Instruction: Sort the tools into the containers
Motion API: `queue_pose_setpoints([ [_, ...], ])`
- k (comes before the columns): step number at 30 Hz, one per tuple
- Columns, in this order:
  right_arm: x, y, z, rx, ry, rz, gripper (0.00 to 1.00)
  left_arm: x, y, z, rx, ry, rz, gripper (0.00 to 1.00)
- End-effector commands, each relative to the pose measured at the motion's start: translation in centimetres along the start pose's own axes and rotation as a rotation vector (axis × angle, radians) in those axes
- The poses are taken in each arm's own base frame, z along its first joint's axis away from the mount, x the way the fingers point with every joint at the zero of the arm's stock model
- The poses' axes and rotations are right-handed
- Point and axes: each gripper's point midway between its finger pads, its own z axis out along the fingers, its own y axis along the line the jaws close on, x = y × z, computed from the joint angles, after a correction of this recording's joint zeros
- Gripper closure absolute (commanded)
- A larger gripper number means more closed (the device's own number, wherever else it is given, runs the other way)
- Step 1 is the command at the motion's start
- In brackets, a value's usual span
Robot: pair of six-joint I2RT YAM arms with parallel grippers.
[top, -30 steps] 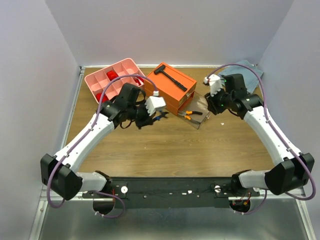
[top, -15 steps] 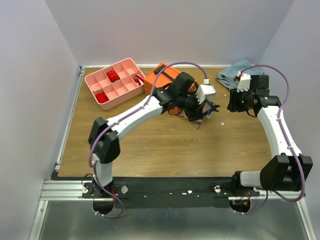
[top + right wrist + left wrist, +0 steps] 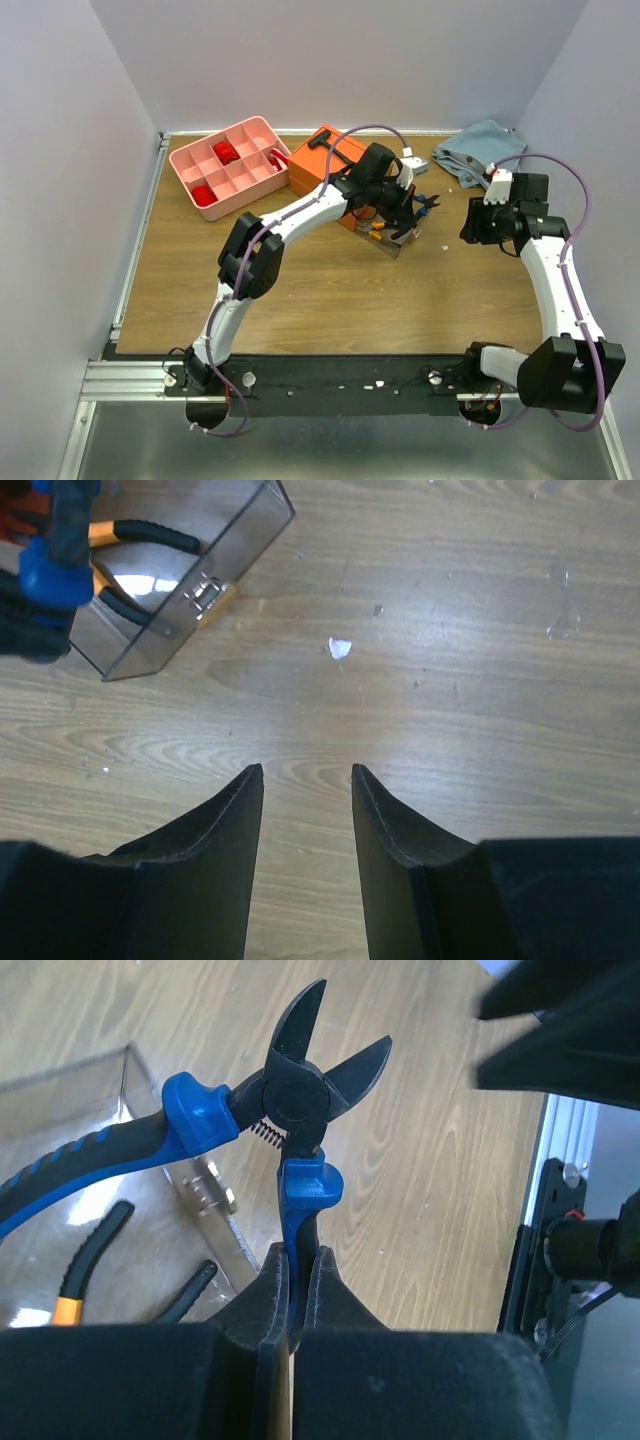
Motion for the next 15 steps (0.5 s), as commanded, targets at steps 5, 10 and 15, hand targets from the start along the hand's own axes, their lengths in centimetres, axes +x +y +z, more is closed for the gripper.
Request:
queue_pose_setpoints([
  [5, 2.1, -0.3, -0.6, -0.009, 0.008, 0.073, 0.52, -2.1, 2.4, 0.6, 0.090, -0.081, -0.112, 0.98],
  [10, 2.9, -0.4, -0.5, -0.014, 0.015, 0.103, 0.52, -1.3, 5.0, 1.5, -0.036, -0.067, -0.101, 0.94],
  [15, 3.3, -0.3, -0.4, -0.023, 0.021, 0.115, 0.52, 0.2, 6.5, 1.5, -0.153, -0.018, -0.081, 0.57],
])
